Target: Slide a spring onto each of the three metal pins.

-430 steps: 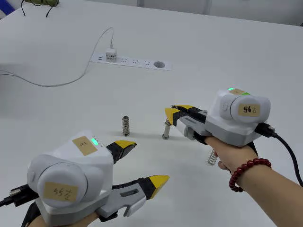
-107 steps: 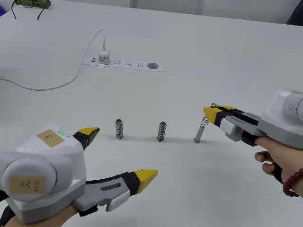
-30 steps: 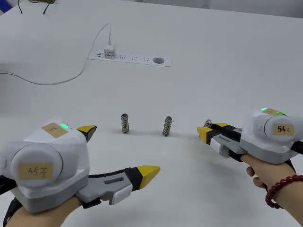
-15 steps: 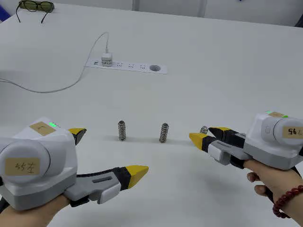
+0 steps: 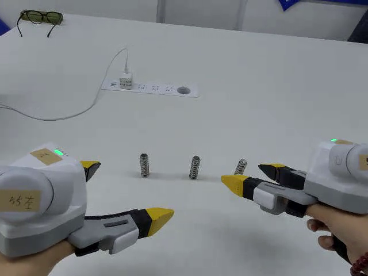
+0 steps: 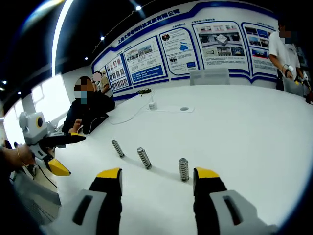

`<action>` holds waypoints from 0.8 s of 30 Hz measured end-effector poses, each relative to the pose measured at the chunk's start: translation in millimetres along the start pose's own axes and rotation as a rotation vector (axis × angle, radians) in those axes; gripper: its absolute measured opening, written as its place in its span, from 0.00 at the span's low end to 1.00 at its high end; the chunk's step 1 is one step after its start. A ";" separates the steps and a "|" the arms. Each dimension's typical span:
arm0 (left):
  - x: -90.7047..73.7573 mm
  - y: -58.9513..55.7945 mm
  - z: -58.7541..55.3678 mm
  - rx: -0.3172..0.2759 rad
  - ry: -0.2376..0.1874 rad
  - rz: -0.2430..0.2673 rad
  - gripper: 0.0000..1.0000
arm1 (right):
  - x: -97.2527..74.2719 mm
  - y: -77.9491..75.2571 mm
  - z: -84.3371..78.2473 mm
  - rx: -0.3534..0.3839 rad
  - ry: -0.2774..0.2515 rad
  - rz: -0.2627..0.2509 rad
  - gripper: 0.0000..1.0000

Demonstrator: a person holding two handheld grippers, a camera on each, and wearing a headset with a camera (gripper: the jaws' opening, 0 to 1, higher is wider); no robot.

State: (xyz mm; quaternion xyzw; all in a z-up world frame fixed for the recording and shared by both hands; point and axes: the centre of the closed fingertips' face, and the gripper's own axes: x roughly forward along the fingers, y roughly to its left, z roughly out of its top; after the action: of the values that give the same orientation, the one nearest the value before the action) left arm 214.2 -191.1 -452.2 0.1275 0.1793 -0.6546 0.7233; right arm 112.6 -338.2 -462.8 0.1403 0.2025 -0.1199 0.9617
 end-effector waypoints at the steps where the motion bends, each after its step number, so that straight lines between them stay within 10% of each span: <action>1: -0.8 -0.4 0.5 -0.002 -0.002 -0.002 0.93 | -1.5 1.3 0.4 -0.003 0.000 0.002 0.61; 24: -19.7 -10.1 -8.4 0.002 0.029 -0.009 0.91 | -38.9 30.7 -20.5 -0.010 0.045 0.032 0.72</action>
State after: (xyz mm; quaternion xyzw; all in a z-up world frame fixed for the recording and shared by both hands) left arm 201.9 -171.0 -450.9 0.1369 0.1899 -0.6559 0.7176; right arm 79.6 -296.3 -457.6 0.1415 0.2224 -0.1002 0.9594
